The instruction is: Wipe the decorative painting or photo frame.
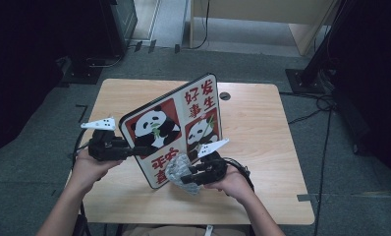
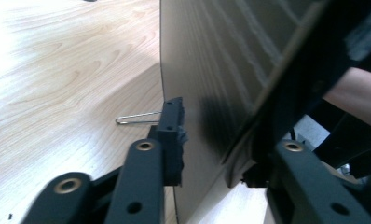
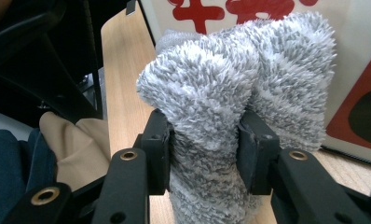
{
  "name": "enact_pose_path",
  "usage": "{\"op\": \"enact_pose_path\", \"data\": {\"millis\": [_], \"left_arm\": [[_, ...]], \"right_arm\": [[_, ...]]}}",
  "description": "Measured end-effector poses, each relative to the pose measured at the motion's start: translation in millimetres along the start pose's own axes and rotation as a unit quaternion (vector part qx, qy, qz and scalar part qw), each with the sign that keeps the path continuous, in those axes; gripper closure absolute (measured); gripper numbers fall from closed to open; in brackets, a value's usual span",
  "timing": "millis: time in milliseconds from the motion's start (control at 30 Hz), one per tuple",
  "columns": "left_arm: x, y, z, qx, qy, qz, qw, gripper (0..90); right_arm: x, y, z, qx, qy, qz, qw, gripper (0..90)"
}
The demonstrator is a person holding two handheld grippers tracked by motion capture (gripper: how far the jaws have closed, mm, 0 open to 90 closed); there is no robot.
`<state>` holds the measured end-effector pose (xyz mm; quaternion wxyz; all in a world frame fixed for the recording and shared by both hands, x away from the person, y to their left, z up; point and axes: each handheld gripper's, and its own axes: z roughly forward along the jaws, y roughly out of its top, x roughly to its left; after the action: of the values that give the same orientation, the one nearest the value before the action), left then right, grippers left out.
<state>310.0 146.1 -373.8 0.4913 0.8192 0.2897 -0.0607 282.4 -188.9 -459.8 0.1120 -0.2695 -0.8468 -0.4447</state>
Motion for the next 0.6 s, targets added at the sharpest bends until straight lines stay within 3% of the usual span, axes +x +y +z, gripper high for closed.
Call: {"op": "enact_pose_path", "data": {"millis": [367, 600], "left_arm": [[1.4, -1.6, 1.3, -0.001, -0.001, 0.009, 1.0000, 50.6], [2.8, -3.9, 2.7, -0.009, -0.022, 0.013, 0.9996, 47.7]], "right_arm": [[1.6, 2.6, -2.4, -0.002, 0.002, -0.001, 1.0000, 61.2], [5.9, 7.9, -6.7, -0.020, 0.004, -0.010, 0.9997, 61.2]]}}
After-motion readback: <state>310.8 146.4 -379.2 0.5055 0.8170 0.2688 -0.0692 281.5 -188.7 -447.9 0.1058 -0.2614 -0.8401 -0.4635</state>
